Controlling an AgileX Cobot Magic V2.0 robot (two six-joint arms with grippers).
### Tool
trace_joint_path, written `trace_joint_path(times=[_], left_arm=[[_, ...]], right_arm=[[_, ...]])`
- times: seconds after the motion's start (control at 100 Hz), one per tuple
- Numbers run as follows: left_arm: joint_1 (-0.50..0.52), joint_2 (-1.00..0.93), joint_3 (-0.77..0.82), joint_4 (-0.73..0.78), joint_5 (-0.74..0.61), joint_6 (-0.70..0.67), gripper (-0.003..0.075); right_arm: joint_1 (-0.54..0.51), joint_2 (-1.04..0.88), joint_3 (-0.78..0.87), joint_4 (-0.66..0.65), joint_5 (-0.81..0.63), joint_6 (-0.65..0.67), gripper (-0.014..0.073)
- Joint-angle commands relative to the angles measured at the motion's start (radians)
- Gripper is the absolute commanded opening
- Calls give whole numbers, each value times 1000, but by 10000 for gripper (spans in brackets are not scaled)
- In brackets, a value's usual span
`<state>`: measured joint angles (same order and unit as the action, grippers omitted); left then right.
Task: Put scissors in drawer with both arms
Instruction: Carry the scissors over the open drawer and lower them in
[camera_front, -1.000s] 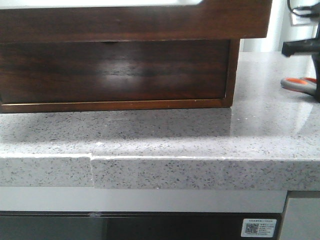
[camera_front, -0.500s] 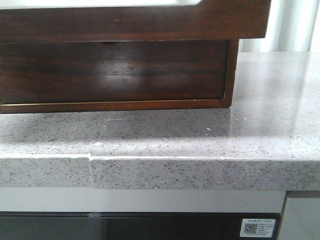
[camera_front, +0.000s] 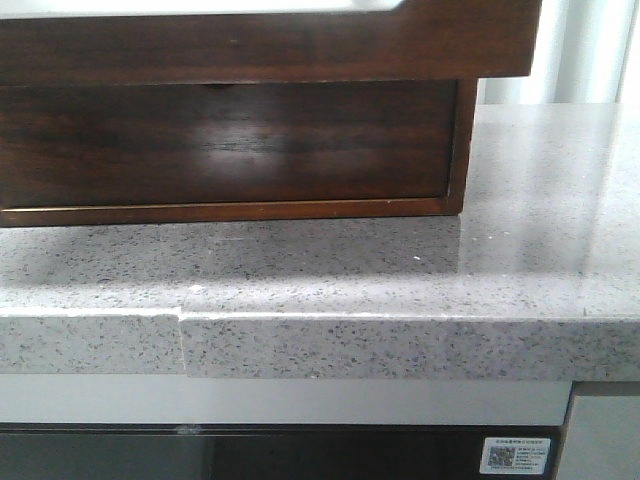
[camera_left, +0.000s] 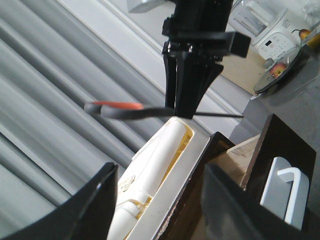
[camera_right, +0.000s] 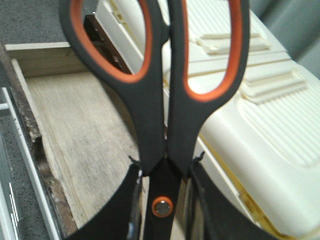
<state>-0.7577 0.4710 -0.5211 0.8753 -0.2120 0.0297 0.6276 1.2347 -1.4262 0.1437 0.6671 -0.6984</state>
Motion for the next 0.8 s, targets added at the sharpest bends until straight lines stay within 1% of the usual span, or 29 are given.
trace_joint_path(times=[0.0, 0.07, 0.34, 0.39, 0.43, 0.46, 0.51, 0.58, 0.65, 0.79], left_arm=[[-5, 3, -34, -22, -49, -7, 358], [-5, 3, -34, -22, -49, -7, 358], [-5, 3, -34, -22, -49, -7, 358], [-5, 3, -34, -22, -49, -7, 358], [-5, 3, -34, -22, -49, -7, 358], [-5, 3, -34, -22, -49, -7, 358], [-5, 3, -34, -22, -49, -7, 358], [-5, 3, -34, -22, -49, -7, 358], [-5, 3, -34, -22, -49, -7, 358], [-5, 3, -34, -22, -49, -7, 358]], right_arm=[[42, 37, -26, -62, -102, -23, -78], [60, 82, -26, -88, -97, -23, -78], [64, 183, -26, -91, -90, -23, -70], [64, 192, -26, -94, -87, -23, -38], [64, 199, -26, -95, -87, -23, 11], [64, 201, -26, -95, -87, -23, 55], [64, 206, -26, -95, -90, -23, 151], [64, 208, -26, -95, -93, -23, 250], [64, 208, -26, -95, -93, -23, 289], [64, 208, -26, -95, -84, -23, 285]])
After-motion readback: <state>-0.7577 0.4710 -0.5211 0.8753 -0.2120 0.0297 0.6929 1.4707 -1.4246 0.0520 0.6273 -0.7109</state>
